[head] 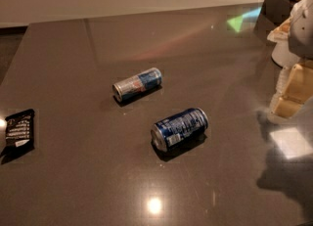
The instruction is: Place pepsi can upright
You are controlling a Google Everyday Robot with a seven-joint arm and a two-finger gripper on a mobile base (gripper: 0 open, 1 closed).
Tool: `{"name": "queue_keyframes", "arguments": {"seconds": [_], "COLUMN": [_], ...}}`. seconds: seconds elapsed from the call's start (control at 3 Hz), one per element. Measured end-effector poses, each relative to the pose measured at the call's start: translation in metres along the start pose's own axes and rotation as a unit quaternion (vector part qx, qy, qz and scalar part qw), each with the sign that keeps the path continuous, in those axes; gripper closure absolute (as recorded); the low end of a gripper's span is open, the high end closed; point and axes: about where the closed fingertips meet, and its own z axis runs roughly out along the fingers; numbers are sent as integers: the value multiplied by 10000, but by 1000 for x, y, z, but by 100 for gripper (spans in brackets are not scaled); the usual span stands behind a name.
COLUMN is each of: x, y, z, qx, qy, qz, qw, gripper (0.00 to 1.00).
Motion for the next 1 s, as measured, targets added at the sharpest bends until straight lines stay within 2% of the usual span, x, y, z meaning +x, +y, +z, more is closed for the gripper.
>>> {"name": "queue_keyframes", "arguments": {"seconds": [0.33, 0.67, 1.0], "x": [-1, -15, -41], "y": [0, -7, -8], "z": [0, 7, 22], "qx": [-9, -131, -294], "qy": [16, 202, 150], "qz": [-6, -79, -575], "qw": [10000, 9997, 9978], "gripper": [0, 0, 0]}}
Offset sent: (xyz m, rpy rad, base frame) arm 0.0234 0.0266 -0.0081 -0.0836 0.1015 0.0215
